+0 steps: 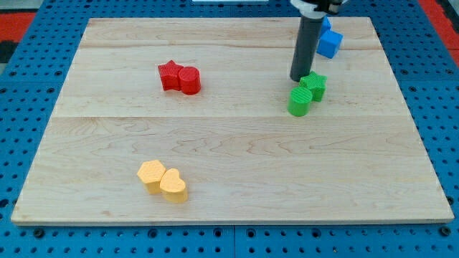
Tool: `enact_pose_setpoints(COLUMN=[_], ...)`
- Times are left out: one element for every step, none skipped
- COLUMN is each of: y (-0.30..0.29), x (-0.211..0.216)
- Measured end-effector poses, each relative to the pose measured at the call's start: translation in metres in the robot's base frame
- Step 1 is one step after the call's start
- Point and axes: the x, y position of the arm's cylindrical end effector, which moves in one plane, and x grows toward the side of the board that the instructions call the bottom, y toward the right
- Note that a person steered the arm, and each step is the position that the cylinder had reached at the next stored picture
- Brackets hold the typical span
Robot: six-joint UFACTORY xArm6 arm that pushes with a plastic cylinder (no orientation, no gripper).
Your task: Move the green star along with the green circle left and a bit down
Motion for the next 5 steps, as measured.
enact_pose_setpoints(y=[-0.004,-0.019,0.011,0.076,0.087], x=[0.011,-0.014,-0.026,-0.019,-0.017])
